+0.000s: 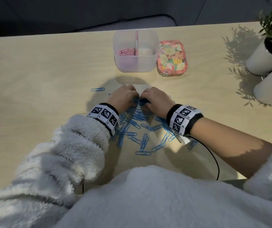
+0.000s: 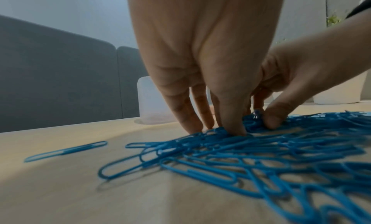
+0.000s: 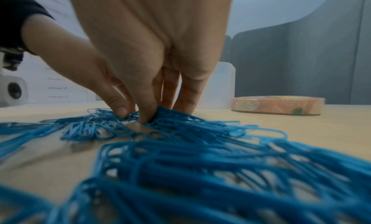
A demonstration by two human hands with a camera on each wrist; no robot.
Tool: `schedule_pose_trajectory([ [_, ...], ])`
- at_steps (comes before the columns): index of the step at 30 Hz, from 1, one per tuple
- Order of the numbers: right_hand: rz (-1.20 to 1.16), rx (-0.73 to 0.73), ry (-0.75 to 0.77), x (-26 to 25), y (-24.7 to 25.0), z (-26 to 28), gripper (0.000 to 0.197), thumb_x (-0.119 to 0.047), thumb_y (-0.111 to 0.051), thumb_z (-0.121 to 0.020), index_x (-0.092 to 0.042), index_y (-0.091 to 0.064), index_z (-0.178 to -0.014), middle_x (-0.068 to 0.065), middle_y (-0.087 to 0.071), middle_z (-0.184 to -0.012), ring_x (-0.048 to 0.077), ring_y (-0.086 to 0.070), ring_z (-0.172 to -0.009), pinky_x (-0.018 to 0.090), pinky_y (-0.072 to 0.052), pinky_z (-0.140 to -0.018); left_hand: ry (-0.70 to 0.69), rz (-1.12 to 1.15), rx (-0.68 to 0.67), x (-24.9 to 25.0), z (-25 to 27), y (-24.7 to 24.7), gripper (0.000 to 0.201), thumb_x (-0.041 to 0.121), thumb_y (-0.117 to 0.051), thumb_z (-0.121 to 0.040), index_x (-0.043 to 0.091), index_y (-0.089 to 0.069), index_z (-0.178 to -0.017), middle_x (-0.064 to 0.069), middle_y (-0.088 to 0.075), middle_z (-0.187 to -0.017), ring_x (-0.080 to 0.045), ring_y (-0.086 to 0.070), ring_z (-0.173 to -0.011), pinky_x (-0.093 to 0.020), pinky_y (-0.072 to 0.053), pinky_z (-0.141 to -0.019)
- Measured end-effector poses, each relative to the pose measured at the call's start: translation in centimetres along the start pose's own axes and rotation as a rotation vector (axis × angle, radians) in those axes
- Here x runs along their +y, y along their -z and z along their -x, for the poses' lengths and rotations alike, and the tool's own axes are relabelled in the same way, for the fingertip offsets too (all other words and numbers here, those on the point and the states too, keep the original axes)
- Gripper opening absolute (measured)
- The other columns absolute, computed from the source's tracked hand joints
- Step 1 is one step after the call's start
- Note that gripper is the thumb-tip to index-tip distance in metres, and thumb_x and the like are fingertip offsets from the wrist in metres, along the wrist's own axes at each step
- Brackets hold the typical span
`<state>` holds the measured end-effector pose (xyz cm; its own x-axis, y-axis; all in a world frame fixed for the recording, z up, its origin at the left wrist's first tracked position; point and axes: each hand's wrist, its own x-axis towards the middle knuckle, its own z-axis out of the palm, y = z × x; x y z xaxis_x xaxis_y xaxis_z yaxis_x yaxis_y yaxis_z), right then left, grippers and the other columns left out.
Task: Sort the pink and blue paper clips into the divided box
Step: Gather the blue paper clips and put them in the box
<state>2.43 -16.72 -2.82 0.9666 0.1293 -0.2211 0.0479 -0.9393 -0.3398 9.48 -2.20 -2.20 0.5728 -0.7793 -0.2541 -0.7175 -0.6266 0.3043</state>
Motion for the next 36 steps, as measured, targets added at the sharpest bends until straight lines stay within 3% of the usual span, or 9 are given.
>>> schedule_pose_trajectory([
  [5,0.011,0.002,-0.070,-0.3,0.6,-0.4,0.022,-0.006,-0.051,-0.087,-0.007,-0.062,-0.105,0.015,-0.064,-0.108,0.033,-0.056,-0.102,0.036,-0.041,-0.081,0.016,0.043,0.048,0.1,0.4,-0.5,0.026,0.009,-0.057,-0.087,0.003,-0.063,-0.112,-0.019,-0.058,-0.105,-0.035,-0.055,-0.098,-0.041,-0.042,-0.083],
  [9,-0.179,0.083,-0.136,1.0,2.8,-0.1,0.016,-0.006,-0.059,-0.083,-0.003,-0.069,-0.096,0.015,-0.069,-0.099,0.029,-0.060,-0.091,0.026,-0.037,-0.073,-0.002,0.100,0.071,-0.2,1.0,-0.2,0.028,0.026,-0.061,-0.086,0.007,-0.065,-0.107,-0.014,-0.058,-0.102,-0.030,-0.055,-0.095,-0.037,-0.043,-0.084],
  [11,-0.320,0.136,-0.176,1.7,4.5,-0.4,0.013,-0.005,-0.066,-0.080,-0.002,-0.070,-0.091,0.012,-0.069,-0.085,0.017,-0.061,-0.074,0.026,-0.041,-0.067,0.001,0.090,0.030,-0.2,1.0,-0.2,0.035,0.032,-0.067,-0.081,0.008,-0.065,-0.107,-0.012,-0.058,-0.102,-0.028,-0.055,-0.094,-0.036,-0.044,-0.083],
  [15,-0.530,0.274,-0.332,3.4,9.1,-3.4,0.015,-0.006,-0.073,-0.075,-0.015,-0.062,-0.070,-0.011,-0.056,-0.052,-0.009,-0.050,-0.038,0.010,-0.042,-0.054,0.010,0.050,0.022,0.0,0.6,-0.1,0.023,0.013,-0.062,-0.084,0.007,-0.065,-0.106,-0.013,-0.059,-0.105,-0.031,-0.056,-0.099,-0.039,-0.044,-0.082],
  [21,-0.786,0.417,-0.521,4.5,13.4,-10.1,0.037,0.002,-0.074,-0.072,-0.015,-0.046,-0.054,0.003,-0.054,-0.062,0.021,-0.060,-0.059,0.040,-0.059,-0.063,0.029,-0.030,0.006,0.4,-0.2,-0.8,0.020,0.004,-0.052,-0.089,0.003,-0.060,-0.107,-0.016,-0.055,-0.111,-0.033,-0.052,-0.103,-0.040,-0.045,-0.088],
  [26,-0.626,0.251,-0.480,4.4,13.3,-11.6,0.018,-0.013,-0.063,-0.082,-0.021,-0.053,-0.070,-0.003,-0.056,-0.073,0.009,-0.058,-0.063,0.016,-0.052,-0.055,0.007,-0.143,-0.013,0.5,-0.4,-1.5,0.022,0.000,-0.047,-0.090,0.006,-0.054,-0.110,-0.012,-0.054,-0.112,-0.029,-0.052,-0.103,-0.035,-0.044,-0.084],
  [29,-0.623,0.325,-0.475,4.4,12.8,-11.0,0.014,-0.011,-0.056,-0.082,-0.006,-0.067,-0.089,0.002,-0.058,-0.079,0.016,-0.055,-0.073,0.028,-0.052,-0.072,0.040,-0.029,0.002,0.7,-0.5,-0.5,0.020,0.005,-0.049,-0.089,0.004,-0.059,-0.106,-0.015,-0.059,-0.108,-0.033,-0.056,-0.099,-0.038,-0.044,-0.080],
  [33,-0.740,0.461,-0.463,4.3,11.5,-7.1,0.018,-0.026,-0.051,-0.063,-0.017,-0.065,-0.057,-0.002,-0.064,-0.073,0.015,-0.054,-0.071,0.038,-0.047,-0.069,0.057,0.299,0.174,1.1,-1.2,2.6,0.016,0.009,-0.059,-0.086,0.004,-0.067,-0.099,-0.011,-0.068,-0.099,-0.025,-0.061,-0.092,-0.024,-0.040,-0.077],
  [36,-0.785,0.470,-0.427,4.8,9.2,-3.4,0.023,-0.025,-0.052,-0.064,-0.007,-0.066,-0.063,0.016,-0.066,-0.082,0.025,-0.061,-0.075,0.045,-0.050,-0.076,0.062,0.525,0.361,1.8,-3.3,6.0,0.011,0.008,-0.063,-0.083,0.006,-0.070,-0.092,0.000,-0.066,-0.082,-0.009,-0.057,-0.075,-0.017,-0.040,-0.073],
])
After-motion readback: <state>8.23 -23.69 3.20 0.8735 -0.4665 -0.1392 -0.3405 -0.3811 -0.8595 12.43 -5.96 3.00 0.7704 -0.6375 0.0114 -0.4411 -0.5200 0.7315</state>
